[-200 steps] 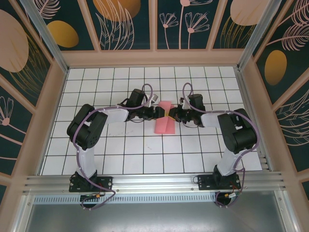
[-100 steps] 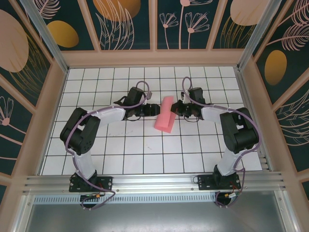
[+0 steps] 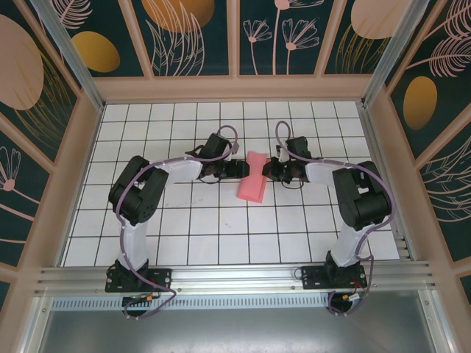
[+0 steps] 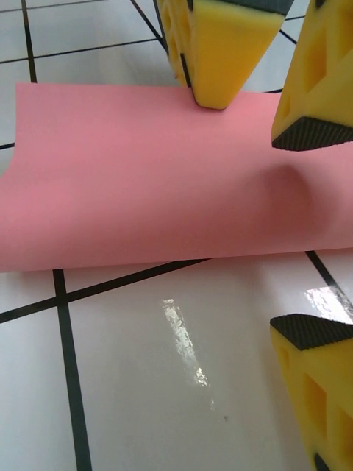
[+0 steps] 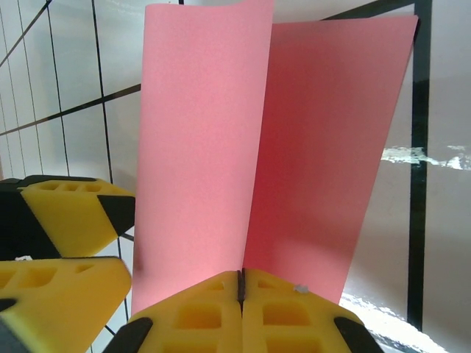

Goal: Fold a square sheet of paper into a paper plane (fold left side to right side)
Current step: First fold in half a square sheet of paper at the center of the table.

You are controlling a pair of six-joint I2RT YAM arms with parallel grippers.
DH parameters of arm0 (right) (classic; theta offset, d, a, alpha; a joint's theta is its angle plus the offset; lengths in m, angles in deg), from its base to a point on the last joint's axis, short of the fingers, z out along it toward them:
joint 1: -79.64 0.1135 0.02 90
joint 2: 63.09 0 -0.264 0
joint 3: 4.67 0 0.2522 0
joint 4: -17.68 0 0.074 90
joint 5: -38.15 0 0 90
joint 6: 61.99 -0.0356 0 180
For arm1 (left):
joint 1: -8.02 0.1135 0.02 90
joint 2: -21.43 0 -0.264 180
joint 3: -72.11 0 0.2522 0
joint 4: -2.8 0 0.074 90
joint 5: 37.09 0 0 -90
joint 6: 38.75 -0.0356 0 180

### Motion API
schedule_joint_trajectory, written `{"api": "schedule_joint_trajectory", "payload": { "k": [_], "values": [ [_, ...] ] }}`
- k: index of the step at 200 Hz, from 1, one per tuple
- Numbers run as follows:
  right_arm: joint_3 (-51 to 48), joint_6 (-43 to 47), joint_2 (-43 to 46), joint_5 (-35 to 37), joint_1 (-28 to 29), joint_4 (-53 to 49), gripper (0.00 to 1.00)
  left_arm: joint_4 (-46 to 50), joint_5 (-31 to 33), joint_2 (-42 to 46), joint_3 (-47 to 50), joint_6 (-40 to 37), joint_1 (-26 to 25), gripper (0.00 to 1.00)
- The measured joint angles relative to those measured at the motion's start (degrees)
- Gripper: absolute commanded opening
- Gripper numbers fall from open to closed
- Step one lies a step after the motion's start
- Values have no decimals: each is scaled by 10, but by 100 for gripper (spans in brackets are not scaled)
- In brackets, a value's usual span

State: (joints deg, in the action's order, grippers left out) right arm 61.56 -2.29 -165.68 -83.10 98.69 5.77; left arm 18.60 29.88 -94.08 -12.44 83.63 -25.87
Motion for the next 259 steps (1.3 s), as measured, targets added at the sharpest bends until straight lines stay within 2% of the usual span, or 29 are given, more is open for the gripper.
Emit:
{"api": "schedule_joint_trajectory", "payload": {
  "k": [36,62,98,118,184,259],
  "values": [
    [0,0,-8,2,0,-2,7,12,7,-19,-15,-2,-6,54],
    [0,2,-12,5,0,-9,11,18,13,-28,-27,-3,-9,51],
    [0,15,-12,17,0,-19,33,38,30,-32,-40,-8,-14,50],
    [0,25,-1,35,-2,-35,39,48,42,-34,-47,-11,-18,50],
    [-27,46,97,103,-47,-68,42,76,71,-39,-68,-14,-30,53],
    [-52,50,108,120,-64,-85,43,103,103,-47,-89,-13,-43,56]
  ]
}}
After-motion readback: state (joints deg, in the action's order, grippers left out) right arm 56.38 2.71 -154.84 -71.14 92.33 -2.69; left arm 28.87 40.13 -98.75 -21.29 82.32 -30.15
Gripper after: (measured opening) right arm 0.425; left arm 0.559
